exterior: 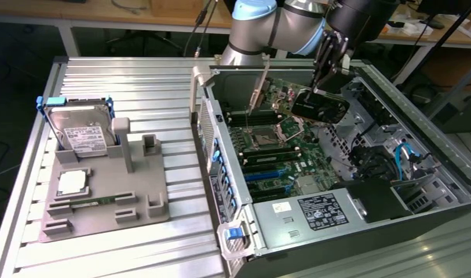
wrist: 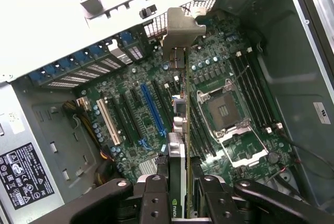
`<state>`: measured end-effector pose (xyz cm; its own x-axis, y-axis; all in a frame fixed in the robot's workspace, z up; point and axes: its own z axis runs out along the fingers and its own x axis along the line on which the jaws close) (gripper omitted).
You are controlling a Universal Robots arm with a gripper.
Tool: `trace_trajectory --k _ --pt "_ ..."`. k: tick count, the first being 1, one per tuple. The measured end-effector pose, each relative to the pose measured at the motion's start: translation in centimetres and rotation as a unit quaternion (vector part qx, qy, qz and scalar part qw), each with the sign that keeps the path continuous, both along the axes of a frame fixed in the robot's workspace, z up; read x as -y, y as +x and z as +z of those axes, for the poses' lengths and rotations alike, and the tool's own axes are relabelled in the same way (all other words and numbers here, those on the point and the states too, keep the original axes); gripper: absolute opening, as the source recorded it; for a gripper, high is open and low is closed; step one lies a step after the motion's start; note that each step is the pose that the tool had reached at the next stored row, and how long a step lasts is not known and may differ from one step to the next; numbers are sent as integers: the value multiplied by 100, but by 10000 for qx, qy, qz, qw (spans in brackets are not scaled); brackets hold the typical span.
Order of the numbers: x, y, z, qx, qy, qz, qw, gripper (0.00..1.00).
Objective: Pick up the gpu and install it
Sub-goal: 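Insert the gpu into the slot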
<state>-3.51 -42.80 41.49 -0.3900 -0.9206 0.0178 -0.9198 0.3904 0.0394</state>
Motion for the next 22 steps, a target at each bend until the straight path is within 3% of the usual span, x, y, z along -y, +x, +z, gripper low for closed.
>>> trace_trajectory --k 9,22 --pt "0 0 0 0 0 75 10000 27" --pt "0 0 -1 0 0 621 9981 27"
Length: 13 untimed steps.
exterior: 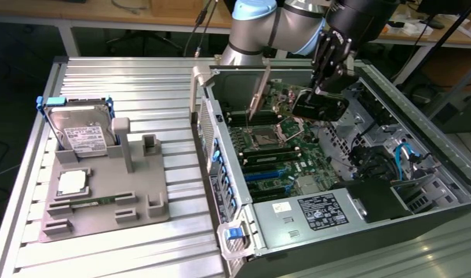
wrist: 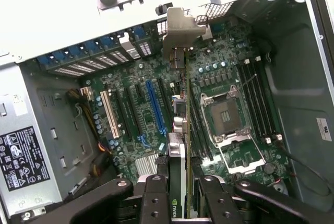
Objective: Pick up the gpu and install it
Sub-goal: 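Insert the gpu into the slot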
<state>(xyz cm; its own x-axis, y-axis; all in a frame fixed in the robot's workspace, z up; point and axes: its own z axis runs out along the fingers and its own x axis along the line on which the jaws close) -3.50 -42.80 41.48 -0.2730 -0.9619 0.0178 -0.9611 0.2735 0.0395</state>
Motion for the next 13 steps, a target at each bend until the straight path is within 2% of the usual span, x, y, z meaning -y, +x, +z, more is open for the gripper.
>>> trace_trajectory --k 9,13 --pt "0 0 -2 0 0 411 9992 27" --pt "0 0 -2 0 0 445 9990 27"
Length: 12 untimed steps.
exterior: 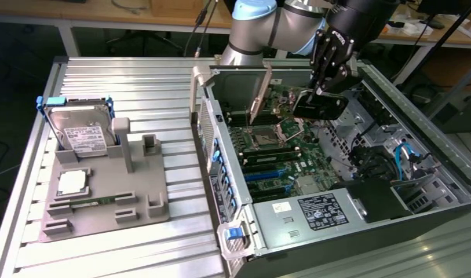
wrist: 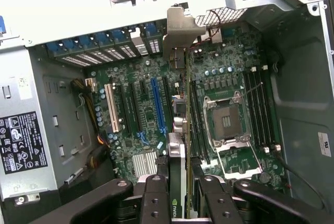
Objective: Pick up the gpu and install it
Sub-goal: 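Insert the gpu into the slot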
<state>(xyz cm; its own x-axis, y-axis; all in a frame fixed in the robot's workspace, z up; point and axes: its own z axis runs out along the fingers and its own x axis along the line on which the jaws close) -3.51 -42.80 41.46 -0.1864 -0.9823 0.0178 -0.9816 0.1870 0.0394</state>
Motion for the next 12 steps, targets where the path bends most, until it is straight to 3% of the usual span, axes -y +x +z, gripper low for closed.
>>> trace_trajectory --k 10,12 --pt "0 0 -1 0 -3 2 10000 27" --pt "-5 -1 -8 0 -32 25 10000 27"
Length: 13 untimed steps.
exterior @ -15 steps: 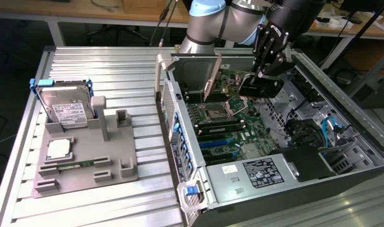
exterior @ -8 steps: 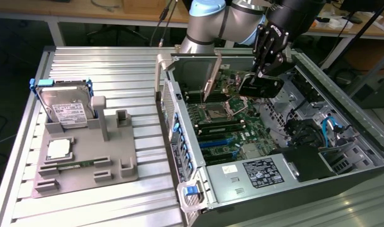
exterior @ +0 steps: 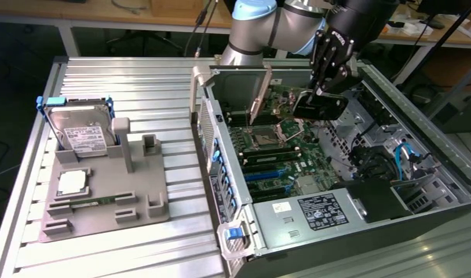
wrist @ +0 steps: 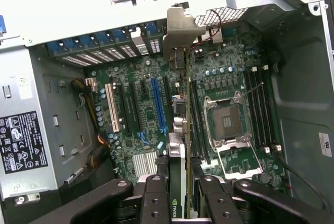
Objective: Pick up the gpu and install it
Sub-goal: 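Insert the gpu into the slot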
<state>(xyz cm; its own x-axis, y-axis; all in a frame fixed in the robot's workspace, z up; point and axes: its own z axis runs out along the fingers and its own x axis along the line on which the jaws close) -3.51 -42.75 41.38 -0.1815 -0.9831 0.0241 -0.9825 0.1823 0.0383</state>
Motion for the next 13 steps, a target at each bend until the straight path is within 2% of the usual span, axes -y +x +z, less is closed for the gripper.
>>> trace_trajectory --k 2,7,13 --pt "-2 1 -18 1 -17 155 9999 27" --pt "-2 0 -87 2 -22 615 9981 27" --pt "-3 0 -110 1 -28 659 9978 27"
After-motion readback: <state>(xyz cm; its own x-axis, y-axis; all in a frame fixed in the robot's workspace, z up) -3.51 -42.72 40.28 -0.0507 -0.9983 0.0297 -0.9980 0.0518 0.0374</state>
